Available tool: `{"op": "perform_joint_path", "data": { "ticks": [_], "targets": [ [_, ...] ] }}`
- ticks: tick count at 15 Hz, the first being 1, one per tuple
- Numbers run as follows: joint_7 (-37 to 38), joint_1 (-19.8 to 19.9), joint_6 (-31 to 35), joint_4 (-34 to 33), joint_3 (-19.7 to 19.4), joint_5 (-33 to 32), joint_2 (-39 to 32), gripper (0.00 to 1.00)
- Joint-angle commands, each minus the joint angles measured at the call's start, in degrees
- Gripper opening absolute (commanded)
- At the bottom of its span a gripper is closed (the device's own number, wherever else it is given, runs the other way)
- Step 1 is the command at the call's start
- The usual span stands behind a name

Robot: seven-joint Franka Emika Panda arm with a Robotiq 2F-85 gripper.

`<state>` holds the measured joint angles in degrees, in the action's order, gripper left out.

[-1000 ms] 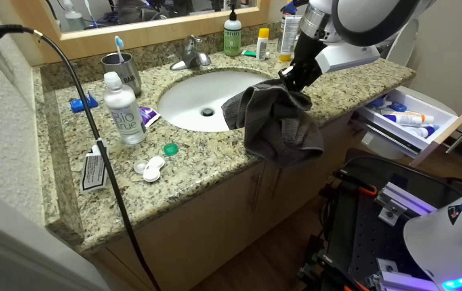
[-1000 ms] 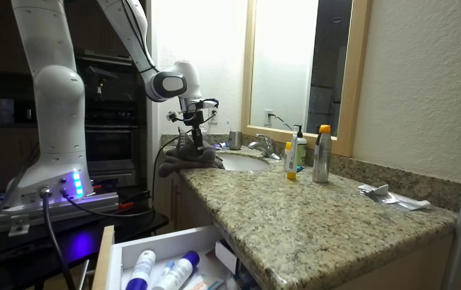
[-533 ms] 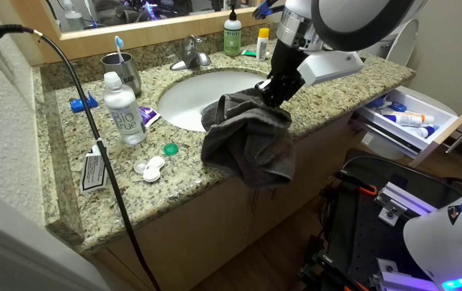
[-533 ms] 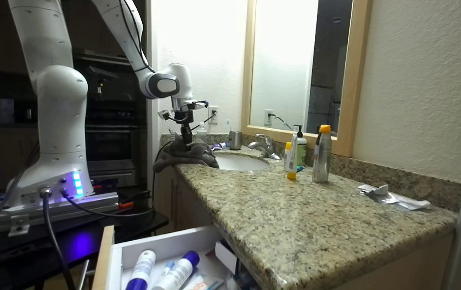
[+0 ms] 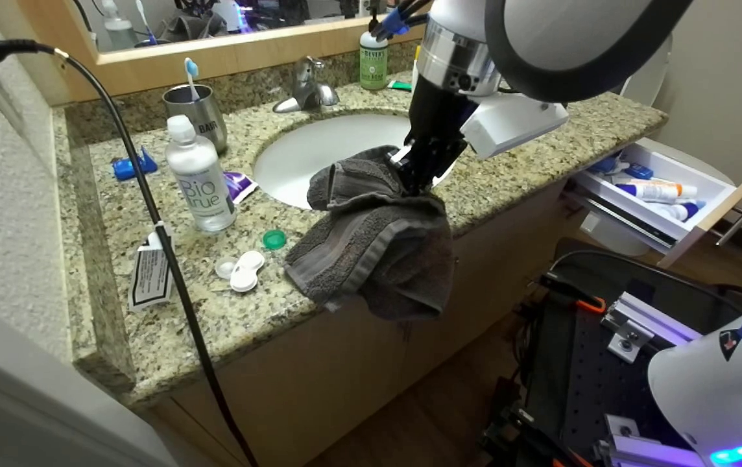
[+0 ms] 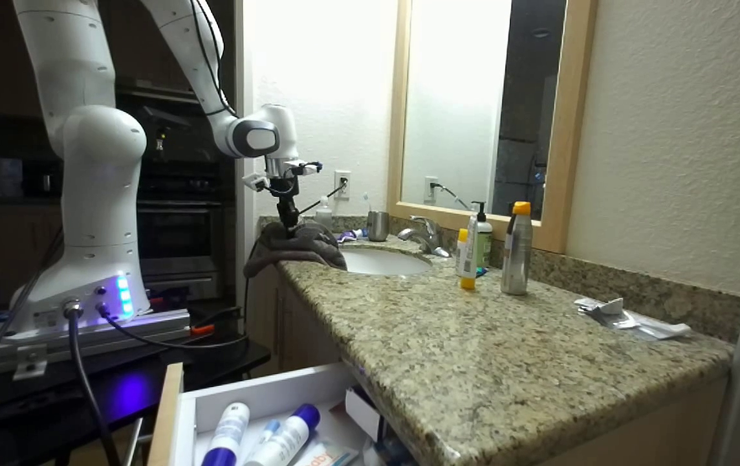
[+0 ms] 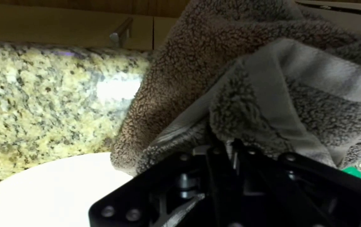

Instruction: Use the towel to wipe the table

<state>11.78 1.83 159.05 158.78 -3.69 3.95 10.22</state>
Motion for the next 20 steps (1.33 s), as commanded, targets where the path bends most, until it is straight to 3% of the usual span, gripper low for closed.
{"op": "perform_joint_path", "data": {
  "ticks": [1,6,10,12,13,14,16,17,20],
  "targets": [
    [0.97,5.28,3.96,0.39,-0.08,-6.10,-1.64,0.02],
    [5.29,20.44,5.74,-1.15,-7.34,-19.19,-4.50,0.02],
    [5.24,28.87,6.84,-6.09,-15.95,-23.48,-10.32,0.02],
    [5.45,29.11,7.14,-8.98,-18.92,-21.94,-13.04,0.02],
    [5.38,29.22,6.58,-9.23,-18.37,-20.01,-13.19,0.02],
    [4.59,26.98,5.56,-9.54,-19.60,-17.52,-13.08,0.02],
    [4.23,23.91,5.54,-6.74,-17.98,-15.59,-10.12,0.02],
    [5.23,23.84,6.07,-5.45,-16.03,-17.04,-8.85,0.02],
    [5.19,18.19,5.01,-1.40,-12.98,-18.23,-4.73,0.02]
  ]
}}
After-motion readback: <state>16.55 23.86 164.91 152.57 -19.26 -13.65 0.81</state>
